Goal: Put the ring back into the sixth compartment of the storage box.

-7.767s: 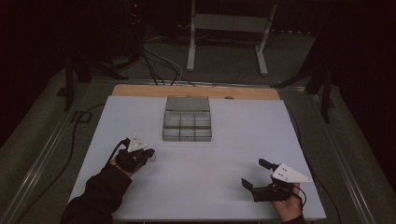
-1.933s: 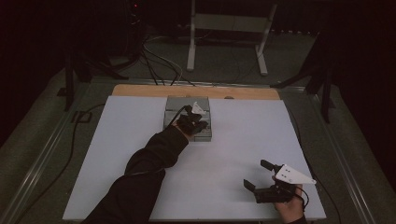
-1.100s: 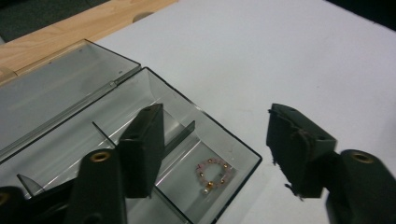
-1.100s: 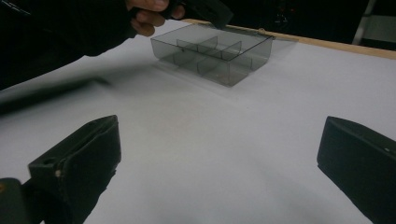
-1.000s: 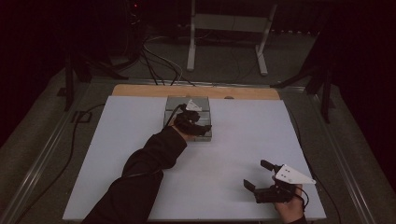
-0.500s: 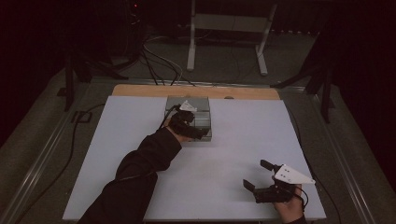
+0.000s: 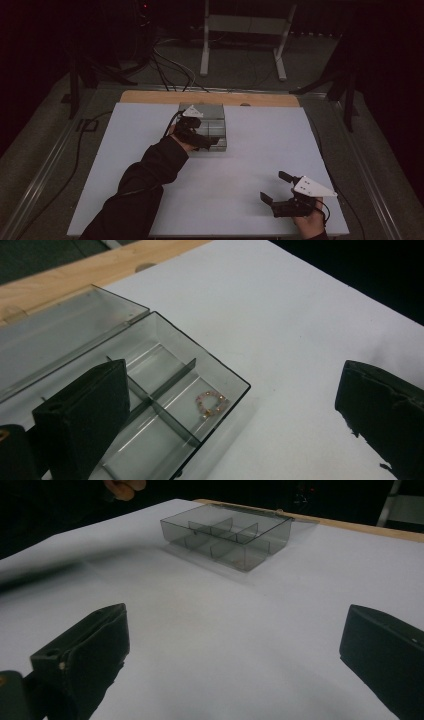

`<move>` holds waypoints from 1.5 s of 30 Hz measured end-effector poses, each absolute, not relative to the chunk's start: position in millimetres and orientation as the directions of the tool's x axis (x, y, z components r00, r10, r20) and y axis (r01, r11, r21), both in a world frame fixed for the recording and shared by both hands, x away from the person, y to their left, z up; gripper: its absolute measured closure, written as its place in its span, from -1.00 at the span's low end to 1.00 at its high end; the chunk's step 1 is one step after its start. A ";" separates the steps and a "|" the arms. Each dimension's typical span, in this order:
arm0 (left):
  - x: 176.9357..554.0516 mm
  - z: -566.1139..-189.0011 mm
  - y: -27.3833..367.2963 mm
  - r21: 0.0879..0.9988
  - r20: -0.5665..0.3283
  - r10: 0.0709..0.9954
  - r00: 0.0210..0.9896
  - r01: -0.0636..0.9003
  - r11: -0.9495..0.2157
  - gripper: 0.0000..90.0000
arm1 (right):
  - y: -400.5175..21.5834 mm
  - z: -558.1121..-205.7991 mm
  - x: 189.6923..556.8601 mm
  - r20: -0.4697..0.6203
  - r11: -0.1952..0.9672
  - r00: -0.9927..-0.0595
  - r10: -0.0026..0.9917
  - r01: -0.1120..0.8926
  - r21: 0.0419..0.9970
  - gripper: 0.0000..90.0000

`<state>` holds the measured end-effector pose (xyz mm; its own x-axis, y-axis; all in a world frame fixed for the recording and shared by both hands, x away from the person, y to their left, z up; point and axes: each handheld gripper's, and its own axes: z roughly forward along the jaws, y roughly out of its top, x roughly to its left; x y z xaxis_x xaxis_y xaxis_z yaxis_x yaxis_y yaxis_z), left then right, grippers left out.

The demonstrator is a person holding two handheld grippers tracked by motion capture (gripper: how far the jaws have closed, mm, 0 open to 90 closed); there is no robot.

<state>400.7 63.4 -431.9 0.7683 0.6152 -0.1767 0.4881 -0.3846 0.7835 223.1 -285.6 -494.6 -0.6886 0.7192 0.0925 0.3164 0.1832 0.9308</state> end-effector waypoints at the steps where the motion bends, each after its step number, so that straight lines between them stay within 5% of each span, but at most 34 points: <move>1: 399.6 -431.2 64.7 0.784 -0.178 0.607 0.775 0.484 -0.389 -0.95 | -285.7 -494.6 223.1 0.092 0.184 -0.688 0.720 0.316 0.931 -1.00; 17: 371.2 -425.2 91.0 0.786 -0.160 0.558 0.814 0.447 -0.426 -0.99 | -285.6 -494.7 223.1 0.091 0.184 -0.686 0.722 0.318 0.930 -1.00; 45: 301.7 -487.7 166.8 0.793 -0.177 0.579 0.796 0.464 -0.395 -0.98 | -284.5 -495.4 223.5 0.089 0.190 -0.683 0.725 0.322 0.927 -1.00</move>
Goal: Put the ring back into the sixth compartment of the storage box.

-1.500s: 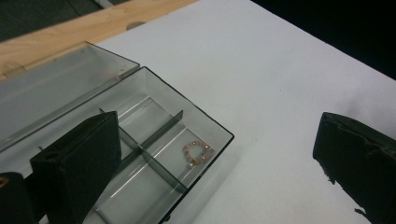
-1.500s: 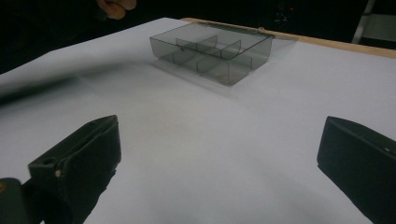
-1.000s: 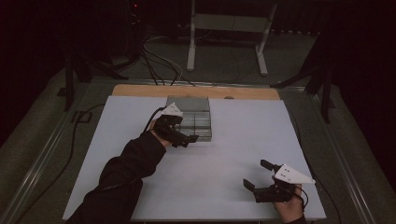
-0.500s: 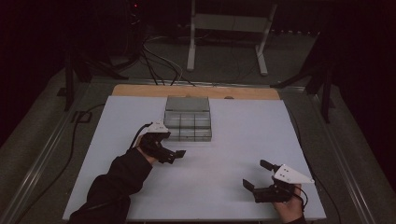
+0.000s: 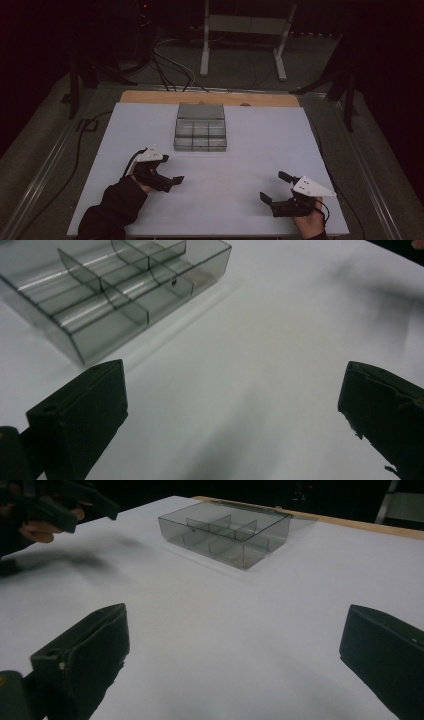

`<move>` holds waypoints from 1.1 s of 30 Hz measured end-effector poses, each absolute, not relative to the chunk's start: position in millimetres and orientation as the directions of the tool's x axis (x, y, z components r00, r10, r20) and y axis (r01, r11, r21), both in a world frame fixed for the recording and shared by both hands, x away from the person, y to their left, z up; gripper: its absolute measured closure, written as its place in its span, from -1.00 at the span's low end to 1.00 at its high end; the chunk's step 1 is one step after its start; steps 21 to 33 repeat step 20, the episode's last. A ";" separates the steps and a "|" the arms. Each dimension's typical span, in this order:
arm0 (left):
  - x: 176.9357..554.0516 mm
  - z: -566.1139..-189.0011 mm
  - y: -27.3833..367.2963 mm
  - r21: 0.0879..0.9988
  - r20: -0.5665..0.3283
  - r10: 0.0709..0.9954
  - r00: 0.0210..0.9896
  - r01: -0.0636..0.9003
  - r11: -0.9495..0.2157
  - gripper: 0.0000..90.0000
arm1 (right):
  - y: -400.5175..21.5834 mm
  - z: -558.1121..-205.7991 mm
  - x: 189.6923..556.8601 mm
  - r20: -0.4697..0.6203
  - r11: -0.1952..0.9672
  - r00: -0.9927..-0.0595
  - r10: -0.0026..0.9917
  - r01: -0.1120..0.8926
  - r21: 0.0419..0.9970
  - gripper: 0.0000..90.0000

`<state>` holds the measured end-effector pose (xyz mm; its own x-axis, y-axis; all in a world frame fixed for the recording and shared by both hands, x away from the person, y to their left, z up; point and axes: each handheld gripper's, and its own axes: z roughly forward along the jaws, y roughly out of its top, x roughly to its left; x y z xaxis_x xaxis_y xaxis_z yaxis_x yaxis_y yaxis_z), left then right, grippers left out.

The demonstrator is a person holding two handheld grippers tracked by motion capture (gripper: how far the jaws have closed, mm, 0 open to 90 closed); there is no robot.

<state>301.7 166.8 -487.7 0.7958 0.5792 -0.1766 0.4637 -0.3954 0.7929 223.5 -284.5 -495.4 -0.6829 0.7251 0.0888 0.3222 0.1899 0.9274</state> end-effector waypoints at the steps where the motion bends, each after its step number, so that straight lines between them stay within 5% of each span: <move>1: 299.4 -489.6 169.0 0.789 -0.177 0.581 0.794 0.467 -0.398 -0.98 | -284.5 -495.4 223.5 0.090 0.189 -0.683 0.725 0.323 0.927 -1.00; 33: 264.5 -505.4 199.4 0.793 -0.155 0.606 0.780 0.464 -0.395 -0.98 | -283.6 -495.9 224.0 0.085 0.199 -0.686 0.723 0.324 0.925 -1.00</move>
